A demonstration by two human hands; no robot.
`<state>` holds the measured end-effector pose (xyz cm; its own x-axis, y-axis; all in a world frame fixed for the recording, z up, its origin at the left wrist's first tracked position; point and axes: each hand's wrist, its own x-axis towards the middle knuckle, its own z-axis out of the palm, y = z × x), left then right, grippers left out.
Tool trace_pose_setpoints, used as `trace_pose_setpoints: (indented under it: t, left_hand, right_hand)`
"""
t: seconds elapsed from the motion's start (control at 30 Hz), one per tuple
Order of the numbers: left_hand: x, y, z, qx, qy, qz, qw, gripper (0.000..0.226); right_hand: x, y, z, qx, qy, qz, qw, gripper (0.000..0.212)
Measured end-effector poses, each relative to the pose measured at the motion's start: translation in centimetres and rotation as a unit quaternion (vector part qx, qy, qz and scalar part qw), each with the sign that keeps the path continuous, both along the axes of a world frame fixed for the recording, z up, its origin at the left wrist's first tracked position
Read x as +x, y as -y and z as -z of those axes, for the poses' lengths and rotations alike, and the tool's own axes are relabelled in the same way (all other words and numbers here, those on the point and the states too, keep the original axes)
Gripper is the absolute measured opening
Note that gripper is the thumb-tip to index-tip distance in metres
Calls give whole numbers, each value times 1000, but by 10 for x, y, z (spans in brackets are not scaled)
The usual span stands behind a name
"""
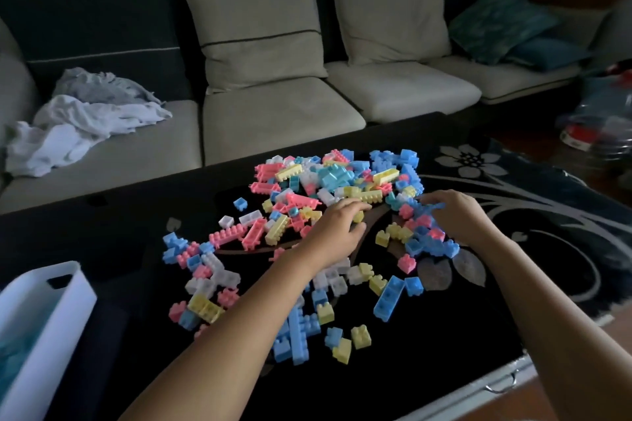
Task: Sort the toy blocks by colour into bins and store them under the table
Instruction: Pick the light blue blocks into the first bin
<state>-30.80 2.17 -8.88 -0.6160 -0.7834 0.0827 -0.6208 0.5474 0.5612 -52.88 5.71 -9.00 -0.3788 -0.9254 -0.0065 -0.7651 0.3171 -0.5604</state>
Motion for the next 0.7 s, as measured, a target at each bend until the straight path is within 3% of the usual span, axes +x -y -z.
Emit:
trace_pose_setpoints:
  t: [0.23, 0.4, 0.53, 0.7]
  left_hand:
    - [-62, 32, 5, -30, 0, -21, 999, 45]
    - [-92, 44, 11, -58, 47, -10, 997, 49]
    - [-106, 46, 19, -64, 66, -34, 995, 42]
    - [-107, 44, 31, -88, 39, -58, 994, 28]
  right_hand:
    - [-26, 4, 8, -35, 41, 22, 998, 25]
    - [-48, 4, 15, -89, 7, 90, 992, 34]
    - [-41, 7, 20, -85, -18, -23, 996, 56]
    - [-38, 13, 25, -51, -9, -120, 991, 40]
